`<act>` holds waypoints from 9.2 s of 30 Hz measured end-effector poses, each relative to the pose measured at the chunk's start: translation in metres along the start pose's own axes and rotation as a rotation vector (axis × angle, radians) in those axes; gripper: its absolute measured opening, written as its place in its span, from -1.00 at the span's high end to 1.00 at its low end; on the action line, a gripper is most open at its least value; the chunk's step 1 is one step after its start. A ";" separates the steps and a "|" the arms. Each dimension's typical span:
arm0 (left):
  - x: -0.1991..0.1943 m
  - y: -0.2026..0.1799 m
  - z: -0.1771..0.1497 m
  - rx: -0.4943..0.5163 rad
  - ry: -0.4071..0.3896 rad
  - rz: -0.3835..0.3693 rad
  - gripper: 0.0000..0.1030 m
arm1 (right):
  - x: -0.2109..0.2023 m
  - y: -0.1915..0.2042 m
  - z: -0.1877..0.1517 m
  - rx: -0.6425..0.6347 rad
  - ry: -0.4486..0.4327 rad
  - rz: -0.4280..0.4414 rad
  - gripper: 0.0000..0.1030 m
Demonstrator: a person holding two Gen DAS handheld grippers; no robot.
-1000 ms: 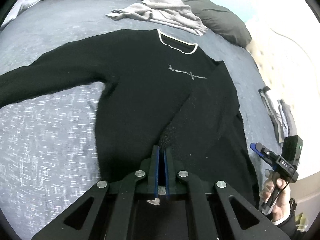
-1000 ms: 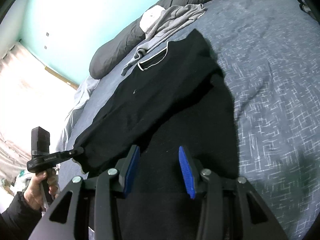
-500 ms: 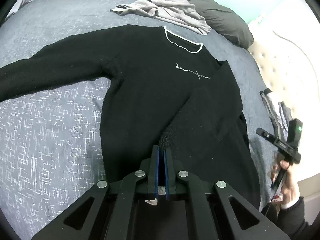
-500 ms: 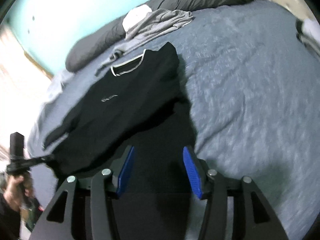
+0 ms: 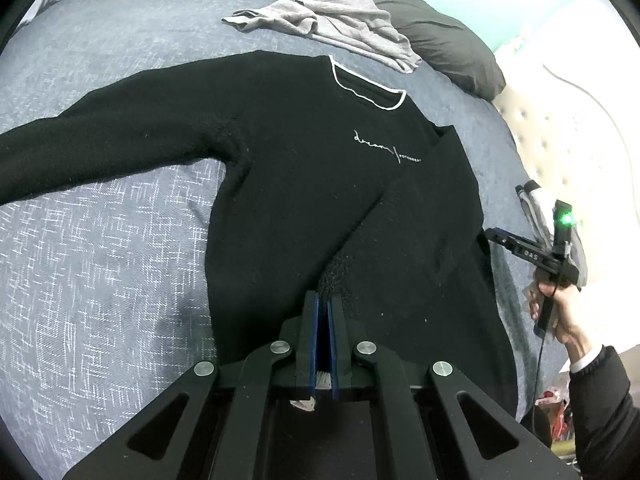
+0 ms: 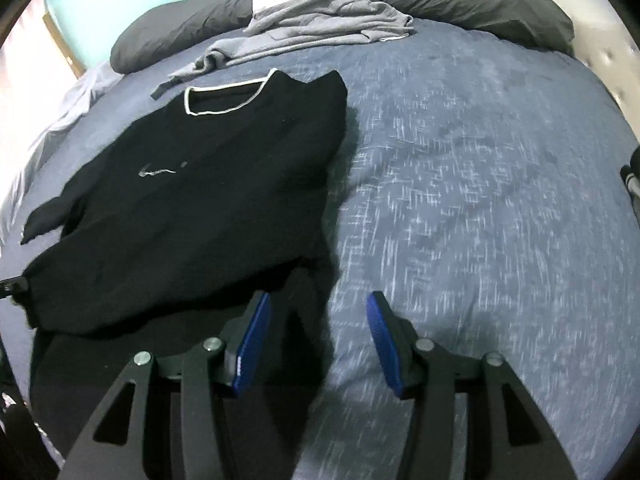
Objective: Fold clothes
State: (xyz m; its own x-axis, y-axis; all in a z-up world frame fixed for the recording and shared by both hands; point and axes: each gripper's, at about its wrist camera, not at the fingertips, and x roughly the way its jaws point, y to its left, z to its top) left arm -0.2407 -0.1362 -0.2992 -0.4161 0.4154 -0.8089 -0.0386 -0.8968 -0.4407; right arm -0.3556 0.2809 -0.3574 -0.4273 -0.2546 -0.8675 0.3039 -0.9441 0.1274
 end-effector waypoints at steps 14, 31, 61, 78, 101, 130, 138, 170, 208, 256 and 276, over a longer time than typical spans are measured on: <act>0.004 -0.001 0.000 -0.008 0.017 0.000 0.92 | 0.035 -0.011 0.015 0.009 0.000 -0.054 0.00; 0.027 -0.002 -0.016 -0.005 0.119 0.027 0.92 | 0.022 -0.031 0.016 0.033 -0.055 -0.132 0.01; 0.015 0.004 -0.015 -0.036 0.055 0.034 0.71 | 0.024 -0.048 0.033 0.238 0.030 0.099 0.00; 0.037 0.003 0.022 -0.073 -0.069 0.003 0.41 | 0.026 -0.034 0.148 0.166 -0.029 0.052 0.00; 0.076 0.012 0.012 -0.061 -0.058 0.003 0.42 | 0.114 -0.016 0.205 0.071 0.137 -0.190 0.67; 0.077 0.015 0.013 -0.051 -0.050 -0.002 0.42 | 0.086 -0.066 0.196 0.434 -0.099 0.021 0.73; 0.076 0.015 0.014 -0.055 -0.048 -0.006 0.42 | 0.095 -0.052 0.184 0.303 -0.016 -0.044 0.73; -0.037 0.050 0.002 -0.117 -0.152 0.178 0.41 | -0.044 0.058 -0.044 0.273 -0.160 0.223 0.73; -0.156 0.355 0.021 -0.556 -0.343 0.494 0.05 | -0.031 0.118 -0.083 0.212 -0.173 0.293 0.72; -0.179 0.138 0.104 -0.180 -0.452 0.349 0.82 | -0.039 0.091 -0.087 0.286 -0.199 0.381 0.69; -0.099 -0.090 0.131 0.086 -0.374 0.192 0.82 | -0.060 0.034 -0.090 0.419 -0.258 0.431 0.58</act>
State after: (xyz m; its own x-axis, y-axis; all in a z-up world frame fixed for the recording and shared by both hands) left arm -0.3148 -0.1167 -0.1282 -0.7236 0.1699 -0.6690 0.0029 -0.9685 -0.2491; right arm -0.2434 0.2832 -0.3440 -0.5479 -0.6213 -0.5602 0.1586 -0.7346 0.6597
